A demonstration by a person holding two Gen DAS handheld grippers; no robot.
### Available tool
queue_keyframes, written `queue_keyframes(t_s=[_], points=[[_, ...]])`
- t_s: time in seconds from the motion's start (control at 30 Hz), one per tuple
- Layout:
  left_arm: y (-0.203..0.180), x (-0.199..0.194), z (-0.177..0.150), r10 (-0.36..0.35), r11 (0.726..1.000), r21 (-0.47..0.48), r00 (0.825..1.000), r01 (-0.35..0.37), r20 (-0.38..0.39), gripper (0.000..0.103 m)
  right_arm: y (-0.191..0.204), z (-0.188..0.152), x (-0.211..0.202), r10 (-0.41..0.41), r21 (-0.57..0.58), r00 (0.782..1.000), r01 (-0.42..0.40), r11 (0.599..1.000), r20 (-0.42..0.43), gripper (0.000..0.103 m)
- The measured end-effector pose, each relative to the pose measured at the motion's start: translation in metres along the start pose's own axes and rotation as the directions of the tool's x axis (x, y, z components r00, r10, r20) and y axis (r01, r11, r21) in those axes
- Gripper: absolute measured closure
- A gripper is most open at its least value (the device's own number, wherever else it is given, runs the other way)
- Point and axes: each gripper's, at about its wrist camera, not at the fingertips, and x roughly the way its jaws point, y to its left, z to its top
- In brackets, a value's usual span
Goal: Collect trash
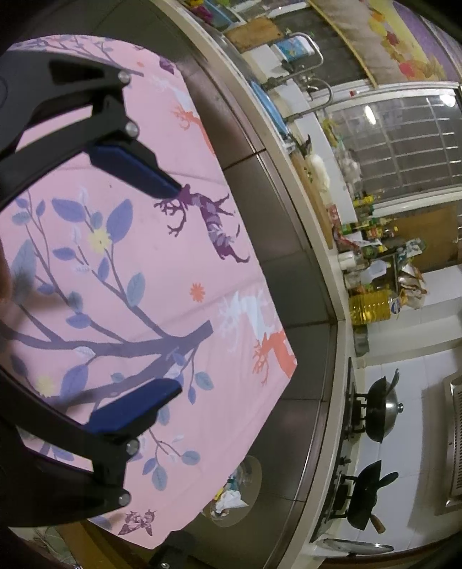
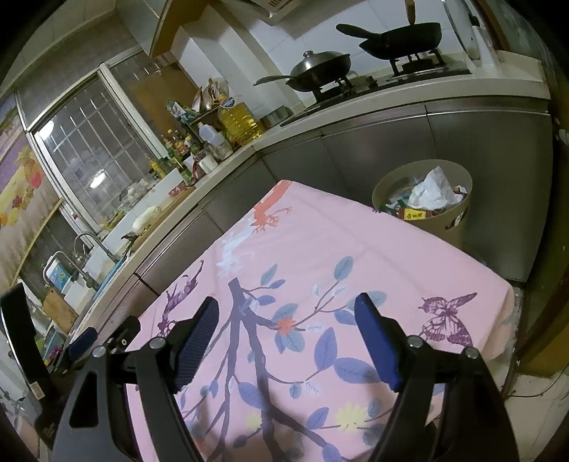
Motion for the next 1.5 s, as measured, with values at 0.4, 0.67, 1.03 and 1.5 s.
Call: queue_keyframes(t_s=[0.4,0.67,1.03,1.5], points=[[0.002,-0.005,0.001,0.005,1.000,-0.004,1.000,-0.005,0.008,0.006,0.001,-0.002,-0.003,0.009,0.006,1.000,-0.009,1.000,0.003,0.027],[0.003,-0.009,0.001,0.003,1.000,-0.009,1.000,-0.003,0.003,0.006,0.001,-0.004,-0.004,0.015,0.014,1.000,-0.015,1.000,-0.005,0.027],[0.001,-0.013,0.000,0.001,1.000,-0.010,1.000,-0.001,0.001,0.006,0.000,-0.010,-0.004,0.024,0.026,1.000,-0.024,0.999,-0.017,0.027],[-0.003,-0.015,-0.005,-0.004,1.000,-0.008,1.000,0.004,-0.007,0.006,0.000,-0.011,-0.004,0.024,0.026,1.000,-0.024,0.999,-0.019,0.027]])
